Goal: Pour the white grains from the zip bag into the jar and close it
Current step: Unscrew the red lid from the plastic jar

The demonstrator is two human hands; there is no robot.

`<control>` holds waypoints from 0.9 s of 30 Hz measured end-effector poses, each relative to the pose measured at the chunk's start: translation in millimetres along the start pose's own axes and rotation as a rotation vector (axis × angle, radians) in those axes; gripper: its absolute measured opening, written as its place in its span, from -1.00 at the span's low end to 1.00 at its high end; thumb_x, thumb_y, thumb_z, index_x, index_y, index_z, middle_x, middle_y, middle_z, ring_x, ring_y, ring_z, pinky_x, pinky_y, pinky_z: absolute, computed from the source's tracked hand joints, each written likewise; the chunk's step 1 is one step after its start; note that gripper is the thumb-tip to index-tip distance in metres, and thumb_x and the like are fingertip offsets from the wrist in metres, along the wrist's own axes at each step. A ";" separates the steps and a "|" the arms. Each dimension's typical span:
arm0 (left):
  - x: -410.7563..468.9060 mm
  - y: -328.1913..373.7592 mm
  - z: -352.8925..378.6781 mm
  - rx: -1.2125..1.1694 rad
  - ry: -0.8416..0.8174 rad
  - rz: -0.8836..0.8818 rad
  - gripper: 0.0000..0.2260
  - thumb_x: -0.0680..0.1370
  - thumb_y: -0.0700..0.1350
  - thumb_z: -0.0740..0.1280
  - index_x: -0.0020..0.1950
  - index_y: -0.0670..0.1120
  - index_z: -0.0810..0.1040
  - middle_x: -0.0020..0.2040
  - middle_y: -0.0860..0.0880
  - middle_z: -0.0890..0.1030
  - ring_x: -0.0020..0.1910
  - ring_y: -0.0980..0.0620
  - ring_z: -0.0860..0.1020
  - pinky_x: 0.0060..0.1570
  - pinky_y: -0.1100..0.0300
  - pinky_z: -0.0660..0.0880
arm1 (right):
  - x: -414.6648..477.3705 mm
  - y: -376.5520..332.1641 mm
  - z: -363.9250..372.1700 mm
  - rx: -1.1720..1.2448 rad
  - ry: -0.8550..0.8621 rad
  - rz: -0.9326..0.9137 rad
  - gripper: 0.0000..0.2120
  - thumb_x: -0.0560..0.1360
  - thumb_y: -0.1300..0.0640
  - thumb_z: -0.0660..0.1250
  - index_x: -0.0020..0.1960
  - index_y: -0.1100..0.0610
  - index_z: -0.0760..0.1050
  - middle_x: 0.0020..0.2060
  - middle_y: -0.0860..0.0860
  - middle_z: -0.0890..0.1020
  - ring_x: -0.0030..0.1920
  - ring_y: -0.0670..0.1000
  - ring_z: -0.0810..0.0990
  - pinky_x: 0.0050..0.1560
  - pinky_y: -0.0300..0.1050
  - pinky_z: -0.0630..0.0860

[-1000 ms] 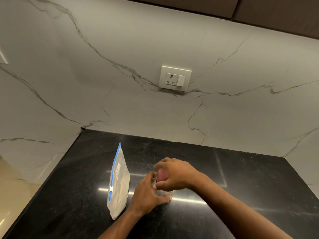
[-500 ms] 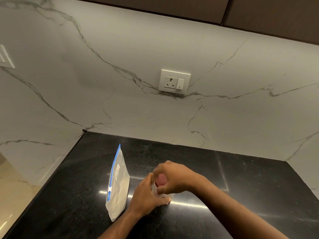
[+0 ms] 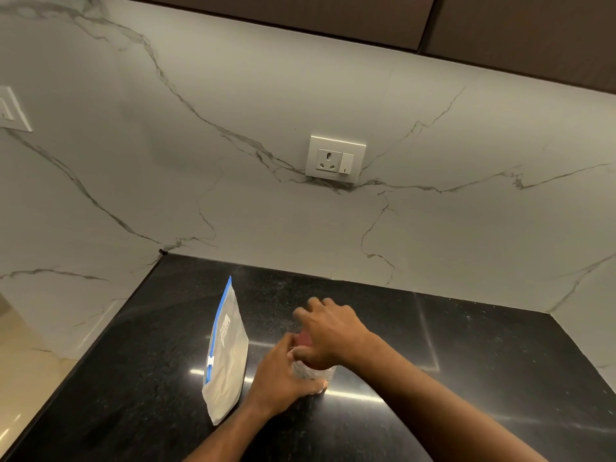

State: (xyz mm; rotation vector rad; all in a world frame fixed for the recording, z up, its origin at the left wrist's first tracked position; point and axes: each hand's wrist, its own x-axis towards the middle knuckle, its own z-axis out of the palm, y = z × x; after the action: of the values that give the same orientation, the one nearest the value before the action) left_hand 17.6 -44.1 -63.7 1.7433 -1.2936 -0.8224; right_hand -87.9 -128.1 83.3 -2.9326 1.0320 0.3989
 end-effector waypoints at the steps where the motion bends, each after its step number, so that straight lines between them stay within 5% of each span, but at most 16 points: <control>1: -0.6 0.5 -0.5 -0.012 0.005 -0.012 -0.35 0.18 0.29 0.69 0.14 0.39 0.43 0.12 0.41 0.65 0.07 0.37 0.64 0.02 0.30 0.65 | 0.9 1.3 2.9 -0.081 -0.014 0.081 -0.26 0.51 -0.45 0.28 0.48 0.05 0.40 0.27 0.13 0.56 0.20 0.18 0.60 0.06 0.07 0.60; 5: -3.9 5.8 -3.7 -0.013 -0.001 -0.011 -0.33 0.18 0.33 0.67 0.15 0.44 0.37 0.12 0.52 0.57 0.07 0.48 0.57 -0.16 0.47 0.55 | 0.2 0.5 12.9 -0.046 -0.074 0.119 -0.36 0.57 -0.40 0.21 0.37 0.10 0.48 0.04 0.07 0.66 -0.13 0.02 0.56 -0.18 -0.11 0.45; 11: -5.2 7.1 -3.7 -0.035 -0.003 -0.007 -0.21 0.16 0.34 0.67 0.24 0.56 0.28 0.10 0.51 0.53 0.09 0.43 0.55 -0.11 0.57 0.42 | -8.9 7.4 0.1 -0.071 -0.097 -0.177 -0.25 0.44 -0.12 0.56 0.52 -0.11 0.31 0.33 0.07 0.44 0.14 0.10 0.47 0.01 -0.04 0.51; 15: -3.9 4.0 -3.3 -0.026 -0.011 0.028 -0.26 0.20 0.28 0.69 0.25 0.46 0.37 0.13 0.42 0.62 0.10 0.35 0.63 -0.04 0.43 0.61 | -24.9 22.6 -3.1 0.080 0.046 -0.238 -0.30 0.35 0.02 0.58 0.39 -0.19 0.35 0.39 -0.04 0.37 0.28 0.06 0.35 0.16 -0.01 0.48; 17: -2.0 -0.4 -1.6 -0.035 0.001 0.036 -0.30 0.20 0.23 0.71 0.23 0.30 0.44 0.12 0.30 0.68 0.08 0.30 0.67 0.05 0.24 0.68 | -35.4 38.6 1.5 0.272 0.151 -0.135 -0.34 0.33 -0.03 0.54 0.34 -0.22 0.31 0.37 -0.08 0.35 0.28 0.01 0.37 0.15 -0.13 0.47; 20: -1.7 -1.9 0.6 -0.040 0.021 0.046 -0.31 0.19 0.24 0.71 0.21 0.26 0.46 0.13 0.26 0.67 0.13 0.38 0.62 0.09 0.32 0.65 | -55.9 58.9 29.6 0.593 0.369 0.089 -0.37 0.35 -0.08 0.57 0.26 -0.15 0.27 0.23 -0.08 0.42 0.16 -0.02 0.52 0.00 -0.27 0.52; 23: -4.1 -0.1 1.0 -0.037 0.040 0.051 -0.28 0.18 0.26 0.69 0.24 0.37 0.43 0.16 0.36 0.64 0.16 0.43 0.59 0.13 0.37 0.60 | -72.2 60.7 81.6 0.828 0.538 0.391 -0.48 0.39 -0.02 0.62 0.11 -0.07 0.31 0.11 -0.08 0.49 0.07 -0.03 0.57 -0.09 -0.29 0.51; 27: -5.0 3.9 -0.3 -0.052 0.037 0.051 -0.26 0.22 0.24 0.68 0.26 0.57 0.36 0.18 0.49 0.59 0.20 0.41 0.60 0.14 0.36 0.60 | -78.8 52.0 144.7 0.877 0.518 0.623 -0.57 0.38 -0.05 0.64 -0.16 0.02 0.36 0.09 -0.07 0.54 0.15 0.03 0.56 -0.07 -0.26 0.42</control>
State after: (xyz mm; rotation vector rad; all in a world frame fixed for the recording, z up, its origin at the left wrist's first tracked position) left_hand 14.8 -39.8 -60.0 1.6703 -1.2756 -0.7849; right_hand -213.2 -107.3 -33.8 -1.9029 1.6161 -0.6941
